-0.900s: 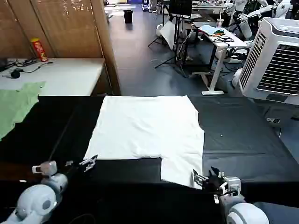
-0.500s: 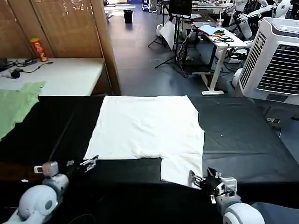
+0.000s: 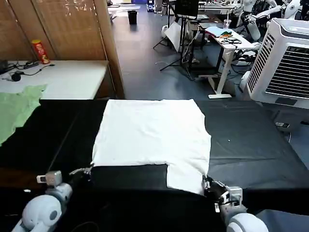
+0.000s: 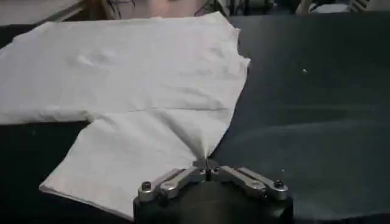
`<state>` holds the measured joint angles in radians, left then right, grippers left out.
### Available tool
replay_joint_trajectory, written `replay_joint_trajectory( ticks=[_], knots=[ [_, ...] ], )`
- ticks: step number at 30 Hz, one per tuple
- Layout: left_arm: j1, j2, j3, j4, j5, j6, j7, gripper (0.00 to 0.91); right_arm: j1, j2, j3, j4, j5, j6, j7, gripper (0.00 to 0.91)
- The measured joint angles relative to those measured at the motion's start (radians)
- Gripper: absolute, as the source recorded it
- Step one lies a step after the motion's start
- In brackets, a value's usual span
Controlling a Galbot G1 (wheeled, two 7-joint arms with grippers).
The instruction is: Fold and organize the clothes.
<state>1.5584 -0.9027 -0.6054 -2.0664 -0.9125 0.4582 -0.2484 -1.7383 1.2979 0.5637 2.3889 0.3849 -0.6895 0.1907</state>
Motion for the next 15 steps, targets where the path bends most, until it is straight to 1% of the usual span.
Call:
replay_joint_trajectory(
  ticks=[2,3,8,12,15],
  knots=[
    [0.043,0.006,-0.018,-0.032,0.003,-0.012,-0.004,0.000,-0.014,-0.001,0.011,0.018,0.004,0.003,-0.004,0.000],
    [0.067,0.009,-0.029,-0.050,0.003,-0.016,-0.007,0.000,-0.017,-0.004,0.020,0.023,0.016,0.013,-0.007,0.000],
    [0.184,0.016,-0.089,-0.125,-0.012,-0.031,-0.044,0.000,0.011,-0.027,0.060,0.015,0.078,0.084,-0.044,0.000],
    [0.196,0.000,-0.103,-0.136,0.002,-0.068,-0.052,0.000,0.096,-0.063,0.060,-0.057,0.092,0.159,-0.061,0.000],
    [0.153,-0.023,-0.096,-0.124,0.011,-0.091,-0.061,0.000,0.176,-0.085,0.045,-0.138,0.089,0.180,-0.068,0.000]
  ],
)
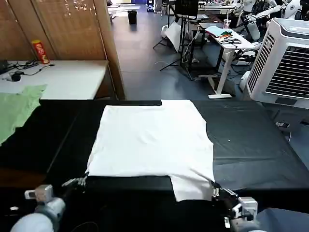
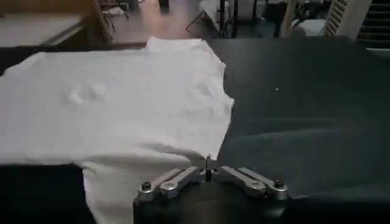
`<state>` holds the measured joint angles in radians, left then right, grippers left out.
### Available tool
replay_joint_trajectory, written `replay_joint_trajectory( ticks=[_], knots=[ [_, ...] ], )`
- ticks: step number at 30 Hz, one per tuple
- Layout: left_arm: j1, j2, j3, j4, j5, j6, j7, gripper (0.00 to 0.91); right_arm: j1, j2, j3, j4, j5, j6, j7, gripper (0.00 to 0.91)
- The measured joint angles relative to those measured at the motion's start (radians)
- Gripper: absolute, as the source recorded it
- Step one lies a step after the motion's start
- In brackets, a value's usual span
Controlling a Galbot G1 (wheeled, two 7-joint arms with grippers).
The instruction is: Fold and organize the clothes.
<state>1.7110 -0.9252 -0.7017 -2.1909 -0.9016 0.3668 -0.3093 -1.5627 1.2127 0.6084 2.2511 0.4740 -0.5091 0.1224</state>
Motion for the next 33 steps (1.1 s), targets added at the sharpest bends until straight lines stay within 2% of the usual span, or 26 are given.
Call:
replay_joint_trajectory(
  ticks=[5,17,25,26,27,28,33],
  knots=[
    [-0.118,-0.050,0.043,0.047,0.057,-0.018,0.006,0.000,0.139,-0.025,-0.046,-0.143,-0.032,0.036,-0.020,0.000],
    [-0.364,-0.087,0.138,0.222,0.123,-0.044,0.049,0.000,0.380,-0.027,-0.178,-0.389,-0.083,0.052,-0.041,0.000],
    [-0.475,-0.076,0.203,0.315,0.143,-0.038,0.051,0.000,0.486,-0.020,-0.236,-0.499,-0.094,0.099,-0.060,0.000],
    [-0.482,-0.075,0.209,0.324,0.147,-0.039,0.052,0.000,0.488,-0.022,-0.236,-0.500,-0.106,0.099,-0.074,0.049],
    [-0.488,-0.074,0.214,0.332,0.153,-0.040,0.053,0.000,0.489,-0.025,-0.234,-0.501,-0.119,0.097,-0.089,0.049],
    [-0.495,-0.074,0.218,0.342,0.157,-0.041,0.052,0.878,0.488,-0.028,-0.231,-0.501,-0.127,0.090,-0.103,0.878],
    [-0.511,-0.074,0.224,0.364,0.173,-0.040,0.053,0.878,0.440,-0.051,-0.197,-0.442,-0.110,0.021,-0.129,0.878]
  ],
)
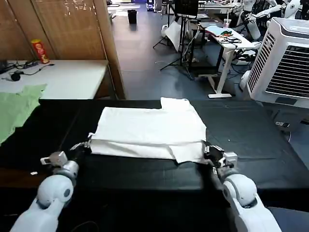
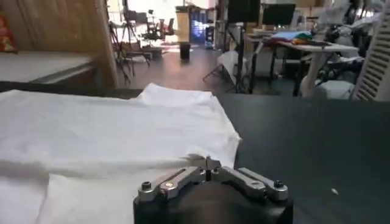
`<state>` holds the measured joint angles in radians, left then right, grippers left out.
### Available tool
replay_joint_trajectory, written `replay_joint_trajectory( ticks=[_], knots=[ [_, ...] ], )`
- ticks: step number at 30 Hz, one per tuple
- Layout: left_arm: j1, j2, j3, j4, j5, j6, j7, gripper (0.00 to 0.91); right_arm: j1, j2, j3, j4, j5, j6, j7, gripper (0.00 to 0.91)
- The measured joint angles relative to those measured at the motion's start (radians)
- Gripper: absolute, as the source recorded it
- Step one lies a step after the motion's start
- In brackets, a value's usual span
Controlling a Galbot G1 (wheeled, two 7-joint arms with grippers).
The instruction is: Fold and organize the clothes.
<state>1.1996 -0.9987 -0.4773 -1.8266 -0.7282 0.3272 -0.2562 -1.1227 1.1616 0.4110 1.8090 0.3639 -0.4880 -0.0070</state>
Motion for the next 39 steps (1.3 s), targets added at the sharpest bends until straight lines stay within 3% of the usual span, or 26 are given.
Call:
replay_joint_trajectory(
  ticks=[5,16,17,20,21,22,23,25,27,28,29,31,33,34,36,39],
  knots=[
    [0.011,-0.001,-0.005,-0.003,0.009,-0.001,0.001,0.878,-0.092,-0.020,0.055,0.116,0.048,-0.048,0.015,0.878],
    [0.076,0.000,-0.029,-0.018,0.010,0.002,0.024,0.878,-0.243,-0.018,0.118,0.191,0.037,-0.042,-0.014,0.878],
    [0.078,0.000,-0.029,-0.016,0.008,0.002,0.024,0.878,-0.246,-0.017,0.116,0.191,0.030,-0.041,-0.018,0.770],
    [0.079,-0.002,-0.029,-0.008,0.001,0.006,0.023,0.878,-0.247,-0.013,0.109,0.186,0.018,-0.037,-0.025,0.712],
    [0.079,-0.003,-0.029,-0.006,-0.003,0.009,0.023,0.878,-0.247,-0.012,0.106,0.184,0.014,-0.036,-0.028,0.614],
    [0.079,-0.004,-0.028,-0.003,-0.009,0.012,0.023,0.878,-0.246,-0.012,0.103,0.182,0.011,-0.035,-0.030,0.605],
    [0.079,-0.006,-0.028,0.000,-0.014,0.014,0.023,0.839,-0.243,-0.011,0.099,0.178,0.008,-0.034,-0.033,0.497],
    [0.081,-0.007,-0.028,0.004,-0.023,0.018,0.023,0.712,-0.239,-0.007,0.092,0.172,0.006,-0.034,-0.034,0.419],
    [0.082,-0.007,-0.028,0.011,-0.029,0.020,0.023,0.527,-0.233,-0.003,0.085,0.166,0.004,-0.034,-0.034,0.263],
    [0.082,-0.007,-0.029,0.015,-0.033,0.021,0.022,0.478,-0.231,0.000,0.082,0.162,0.004,-0.035,-0.034,0.234],
    [0.082,-0.007,-0.029,0.018,-0.038,0.022,0.022,0.332,-0.229,0.003,0.079,0.158,0.004,-0.035,-0.036,0.205],
    [0.082,-0.007,-0.031,0.023,-0.045,0.024,0.021,0.195,-0.228,0.007,0.075,0.153,0.008,-0.037,-0.039,0.176],
    [0.082,-0.005,-0.033,0.028,-0.050,0.025,0.021,0.098,-0.225,0.008,0.075,0.151,0.020,-0.041,-0.035,0.088],
    [0.083,-0.004,-0.033,0.030,-0.052,0.026,0.022,0.098,-0.224,0.008,0.076,0.151,0.024,-0.043,-0.029,0.068],
    [0.083,-0.001,-0.034,0.030,-0.059,0.028,0.028,0.000,-0.222,0.003,0.081,0.153,0.043,-0.053,-0.006,0.039],
    [0.085,0.005,-0.033,0.032,-0.064,0.031,0.038,0.000,-0.226,-0.010,0.093,0.166,0.068,-0.072,0.026,0.010]
  ],
)
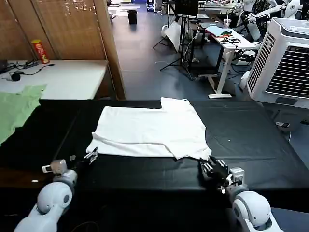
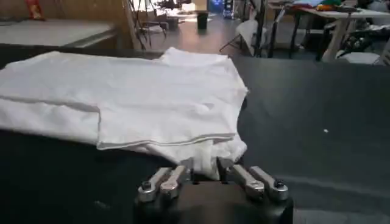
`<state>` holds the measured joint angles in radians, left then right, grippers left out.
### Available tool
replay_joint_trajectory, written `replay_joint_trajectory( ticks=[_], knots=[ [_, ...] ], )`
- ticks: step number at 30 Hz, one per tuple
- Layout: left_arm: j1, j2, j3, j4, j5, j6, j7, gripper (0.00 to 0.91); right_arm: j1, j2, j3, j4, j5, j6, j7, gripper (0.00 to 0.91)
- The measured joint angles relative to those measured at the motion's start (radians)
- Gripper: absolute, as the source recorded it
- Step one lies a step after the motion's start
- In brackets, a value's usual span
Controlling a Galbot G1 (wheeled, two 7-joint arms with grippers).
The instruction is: Fold and organize the clothes.
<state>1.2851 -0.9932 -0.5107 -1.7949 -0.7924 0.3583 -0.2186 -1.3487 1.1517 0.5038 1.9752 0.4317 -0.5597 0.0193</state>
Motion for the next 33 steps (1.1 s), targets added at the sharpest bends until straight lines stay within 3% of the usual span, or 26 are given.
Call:
replay_joint_trajectory(
  ticks=[10,21,22,23,33],
  knots=[
    [0.049,0.060,-0.005,-0.049,0.017,0.033,-0.019,0.000,-0.069,-0.061,0.058,0.096,0.127,-0.120,0.096,0.000],
    [0.238,0.164,-0.060,-0.216,0.027,0.052,-0.064,0.000,-0.257,-0.064,0.114,0.250,0.106,-0.146,0.083,0.000],
    [0.260,0.171,-0.068,-0.234,0.027,0.051,-0.065,0.878,-0.268,-0.065,0.120,0.260,0.103,-0.151,0.079,0.176],
    [0.287,0.177,-0.076,-0.250,0.027,0.051,-0.066,0.878,-0.278,-0.066,0.127,0.270,0.098,-0.153,0.072,0.878],
    [0.420,0.170,-0.133,-0.351,0.002,0.102,-0.139,0.878,-0.340,-0.084,0.177,0.378,0.141,-0.177,0.073,0.878]
  ],
)
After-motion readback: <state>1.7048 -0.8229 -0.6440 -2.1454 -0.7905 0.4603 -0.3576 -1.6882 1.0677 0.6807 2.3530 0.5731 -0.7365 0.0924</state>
